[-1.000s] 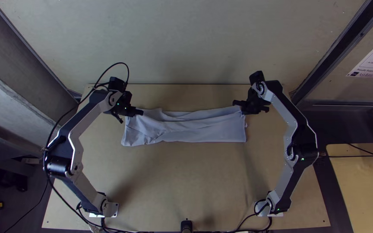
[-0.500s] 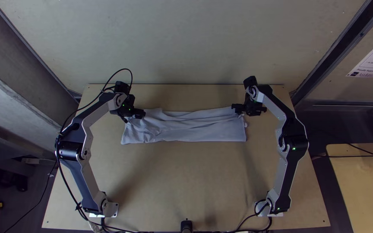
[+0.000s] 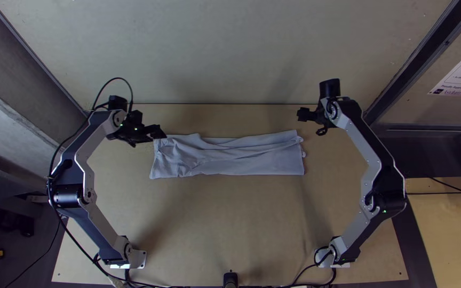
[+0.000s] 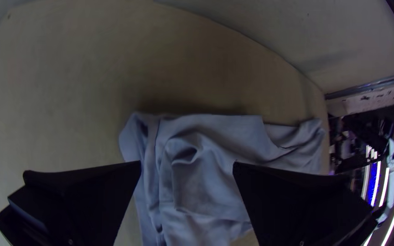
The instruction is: Fold the t-shirt
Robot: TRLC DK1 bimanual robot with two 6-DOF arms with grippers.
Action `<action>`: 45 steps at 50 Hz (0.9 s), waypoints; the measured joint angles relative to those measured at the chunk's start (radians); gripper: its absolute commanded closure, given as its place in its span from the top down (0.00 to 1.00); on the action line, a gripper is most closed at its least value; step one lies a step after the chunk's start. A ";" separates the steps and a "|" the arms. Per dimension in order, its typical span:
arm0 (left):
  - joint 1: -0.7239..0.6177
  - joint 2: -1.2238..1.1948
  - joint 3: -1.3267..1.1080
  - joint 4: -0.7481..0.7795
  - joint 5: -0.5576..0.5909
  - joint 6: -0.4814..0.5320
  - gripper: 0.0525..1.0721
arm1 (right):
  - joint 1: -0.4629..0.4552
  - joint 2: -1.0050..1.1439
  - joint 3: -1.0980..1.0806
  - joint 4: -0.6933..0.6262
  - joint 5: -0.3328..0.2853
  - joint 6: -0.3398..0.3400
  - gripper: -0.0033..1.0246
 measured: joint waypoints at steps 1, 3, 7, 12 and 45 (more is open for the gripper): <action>0.012 0.000 -0.001 -0.014 0.022 0.000 0.96 | -0.001 -0.004 0.000 0.001 0.000 0.000 0.96; 0.031 0.000 -0.005 -0.027 0.055 0.001 0.96 | -0.006 -0.013 0.000 0.001 0.000 0.000 0.96; 0.069 0.000 -0.015 -0.047 0.126 0.004 0.96 | -0.016 -0.020 0.000 0.000 0.000 0.000 0.96; 0.116 0.001 -0.036 -0.057 0.216 0.012 0.96 | -0.029 -0.031 0.000 0.000 0.000 0.000 0.96; 0.182 0.132 -0.149 -0.064 0.392 0.163 0.96 | -0.033 -0.128 -0.080 -0.002 0.000 0.000 0.96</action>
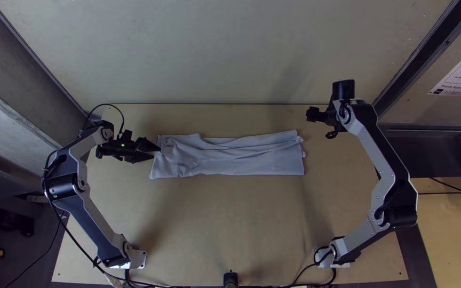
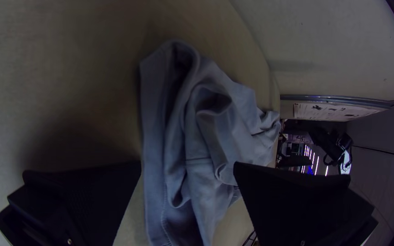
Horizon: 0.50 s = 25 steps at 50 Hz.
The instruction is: Fold the t-shirt
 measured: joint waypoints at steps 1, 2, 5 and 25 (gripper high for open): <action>-0.003 0.000 -0.001 0.000 0.000 0.000 0.96 | 0.002 -0.001 -0.002 0.000 0.000 0.000 0.96; -0.008 0.000 -0.001 0.000 0.002 0.000 0.96 | 0.001 -0.002 -0.006 0.000 0.000 0.000 0.96; -0.022 0.000 -0.002 0.003 0.008 -0.001 0.96 | 0.004 -0.008 -0.015 0.000 0.000 0.000 0.96; -0.203 -0.009 -0.047 0.181 0.021 -0.156 0.96 | 0.021 -0.019 -0.033 0.000 0.000 0.000 0.96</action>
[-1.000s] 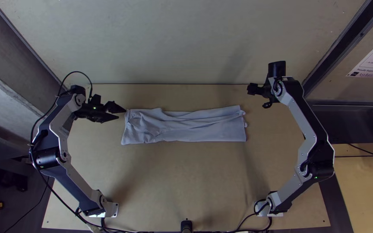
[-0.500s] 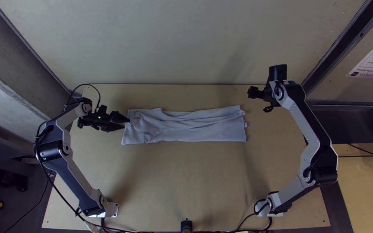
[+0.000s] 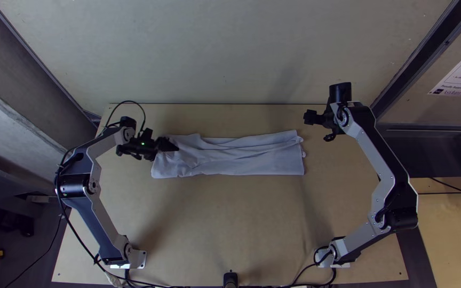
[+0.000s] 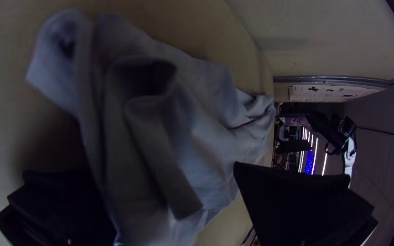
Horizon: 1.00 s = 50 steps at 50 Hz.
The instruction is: Fold the t-shirt
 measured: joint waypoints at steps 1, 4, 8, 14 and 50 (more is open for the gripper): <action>-0.011 -0.003 -0.002 0.013 -0.005 -0.013 0.96 | 0.000 -0.001 0.000 0.000 0.000 0.000 0.96; -0.043 -0.010 -0.009 0.044 -0.026 -0.045 0.96 | 0.000 -0.003 0.000 0.000 0.000 0.000 0.96; -0.089 -0.020 -0.010 0.072 -0.064 -0.090 0.94 | 0.000 -0.009 -0.002 0.000 0.000 0.000 0.96; -0.142 -0.043 -0.026 0.123 -0.135 -0.167 0.53 | 0.002 -0.021 -0.024 0.000 0.000 0.004 0.96; 0.027 -0.148 0.008 -0.020 -0.614 -0.045 0.02 | 0.037 -0.087 -0.158 0.056 0.000 0.068 0.96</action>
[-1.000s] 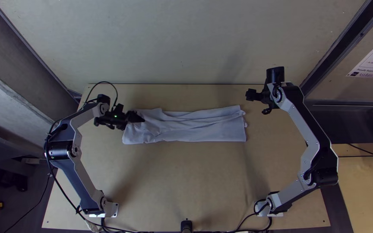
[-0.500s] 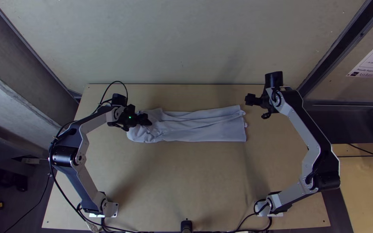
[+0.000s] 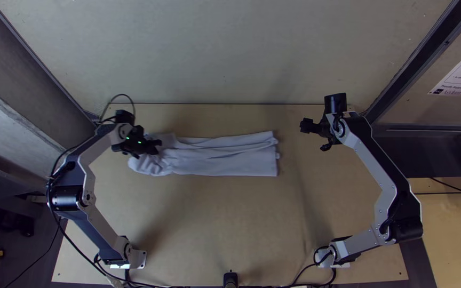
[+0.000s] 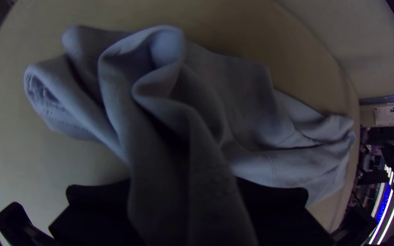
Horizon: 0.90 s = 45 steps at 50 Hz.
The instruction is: Fold the t-shirt
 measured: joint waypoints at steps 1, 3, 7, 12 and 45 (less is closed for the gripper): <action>0.019 0.000 0.007 -0.001 -0.010 0.019 0.02 | 0.000 -0.002 -0.003 0.004 0.000 0.000 0.96; 0.055 0.000 0.019 -0.001 -0.021 0.053 0.02 | -0.001 -0.006 -0.006 0.007 0.000 0.001 0.96; 0.126 0.000 0.042 -0.006 -0.048 0.117 0.02 | -0.006 -0.013 -0.012 0.018 0.000 0.000 0.96; 0.195 0.002 0.074 -0.030 -0.076 0.192 0.02 | -0.022 -0.022 -0.028 0.039 0.000 0.000 0.96; 0.053 -0.157 0.218 -0.150 -0.535 0.391 0.02 | -0.072 -0.023 -0.044 0.113 -0.031 -0.019 0.96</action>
